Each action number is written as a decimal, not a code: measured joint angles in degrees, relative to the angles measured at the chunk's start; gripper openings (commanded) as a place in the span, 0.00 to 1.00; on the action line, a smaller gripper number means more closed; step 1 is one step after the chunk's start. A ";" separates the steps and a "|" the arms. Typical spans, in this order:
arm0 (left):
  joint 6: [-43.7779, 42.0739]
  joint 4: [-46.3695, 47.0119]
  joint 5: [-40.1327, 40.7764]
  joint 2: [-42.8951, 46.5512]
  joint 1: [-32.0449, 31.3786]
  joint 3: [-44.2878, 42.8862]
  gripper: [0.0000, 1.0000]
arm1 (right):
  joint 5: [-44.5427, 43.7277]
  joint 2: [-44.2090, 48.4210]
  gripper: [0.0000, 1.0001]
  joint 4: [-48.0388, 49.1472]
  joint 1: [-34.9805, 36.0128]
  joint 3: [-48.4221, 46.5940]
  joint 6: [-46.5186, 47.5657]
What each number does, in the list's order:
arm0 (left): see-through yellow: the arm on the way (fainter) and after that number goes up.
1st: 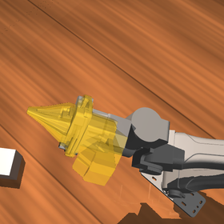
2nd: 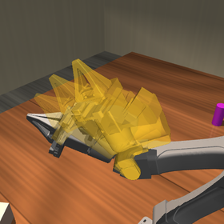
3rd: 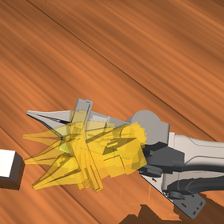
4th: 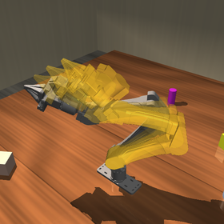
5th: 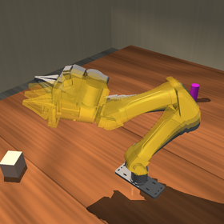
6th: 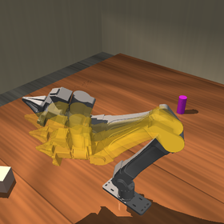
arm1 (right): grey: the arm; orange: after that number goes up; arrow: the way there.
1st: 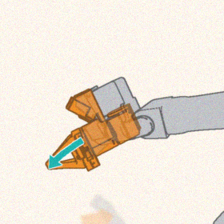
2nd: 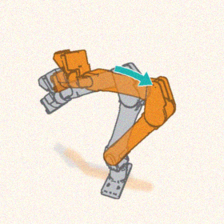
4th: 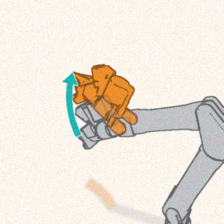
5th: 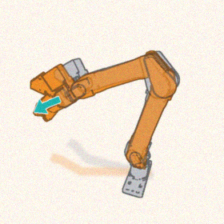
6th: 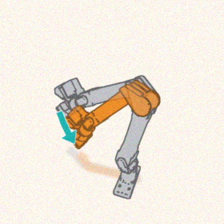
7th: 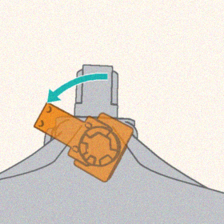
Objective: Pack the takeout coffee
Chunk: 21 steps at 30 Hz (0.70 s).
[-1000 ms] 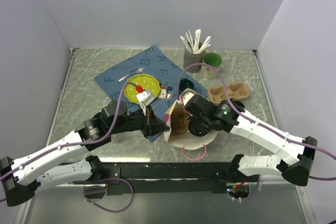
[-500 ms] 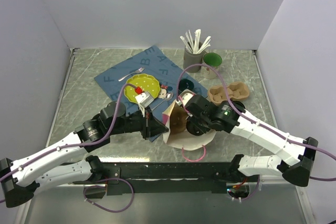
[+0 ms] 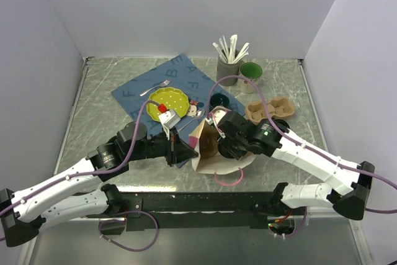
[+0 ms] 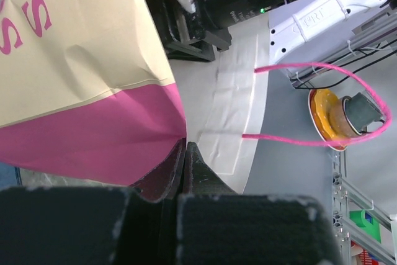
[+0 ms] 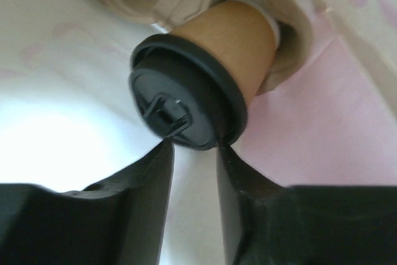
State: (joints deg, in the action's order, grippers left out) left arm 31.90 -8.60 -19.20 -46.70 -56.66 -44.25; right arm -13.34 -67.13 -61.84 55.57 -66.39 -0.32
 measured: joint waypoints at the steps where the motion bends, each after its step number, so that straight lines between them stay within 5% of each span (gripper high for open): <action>1: -0.04 -0.04 -0.04 0.00 0.00 0.00 0.01 | 0.24 0.31 0.57 0.22 0.00 0.02 0.02; 6: -1.03 0.11 -0.37 0.00 -0.07 0.37 0.01 | 2.16 3.02 0.64 2.40 -0.11 0.31 0.26; 11: -1.31 -1.14 -0.55 -0.02 -0.35 0.87 0.01 | 4.66 4.92 0.51 5.35 -0.48 0.31 1.01; 21: -2.49 -1.99 -0.31 -0.04 -0.48 0.87 0.01 | 8.00 6.64 0.47 6.99 -0.61 0.85 2.51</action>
State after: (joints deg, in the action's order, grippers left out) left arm 29.41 -10.59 -19.51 -46.74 -57.14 -43.38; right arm -5.34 -60.49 -54.85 54.96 -65.54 2.20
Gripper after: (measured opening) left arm 0.017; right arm 0.489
